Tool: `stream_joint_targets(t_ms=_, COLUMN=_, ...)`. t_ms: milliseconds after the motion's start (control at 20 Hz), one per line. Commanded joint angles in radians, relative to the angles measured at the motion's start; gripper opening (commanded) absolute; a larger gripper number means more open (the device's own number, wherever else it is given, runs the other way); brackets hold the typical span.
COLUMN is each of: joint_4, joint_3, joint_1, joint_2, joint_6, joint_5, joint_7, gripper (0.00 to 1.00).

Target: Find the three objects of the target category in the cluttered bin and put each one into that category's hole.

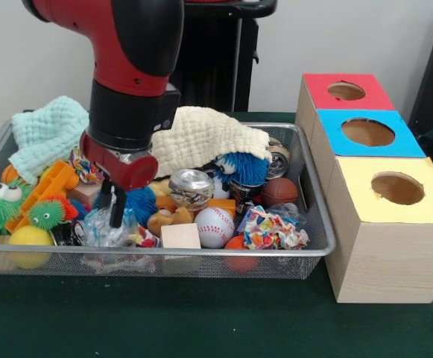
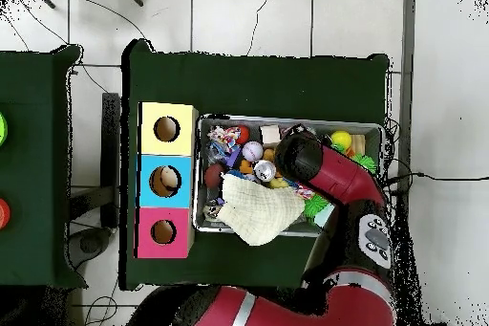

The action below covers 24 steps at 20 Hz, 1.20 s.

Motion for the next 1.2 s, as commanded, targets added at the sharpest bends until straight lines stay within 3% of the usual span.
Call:
stream_joint_targets(t_ms=50, joint_4=0.183, joint_3=0.080, joint_1=0.028, joint_2=-0.127, joint_6=0.000, joint_5=-0.034, joint_7=0.121, gripper=0.00)
stream_joint_targets(t_ms=300, joint_4=0.277, joint_3=0.139, joint_1=-0.004, joint_2=-0.222, joint_6=0.004, joint_5=-0.060, joint_7=0.058, gripper=0.00)
stream_joint_targets(t_ms=600, joint_4=0.385, joint_3=0.137, joint_1=0.016, joint_2=-0.368, joint_6=0.059, joint_5=-0.047, joint_7=0.060, gripper=0.00)
stream_joint_targets(t_ms=800, joint_4=0.451, joint_3=0.172, joint_1=-0.004, joint_2=-0.441, joint_6=0.036, joint_5=-0.063, joint_7=0.030, gripper=0.00)
stream_joint_targets(t_ms=1100, joint_4=0.469, joint_3=0.127, joint_1=0.057, joint_2=-0.542, joint_6=0.146, joint_5=-0.066, joint_7=0.030, gripper=0.00)
stream_joint_targets(t_ms=1200, joint_4=0.485, joint_3=0.148, joint_1=0.047, joint_2=-0.577, joint_6=0.170, joint_5=-0.054, joint_7=0.019, gripper=0.00)
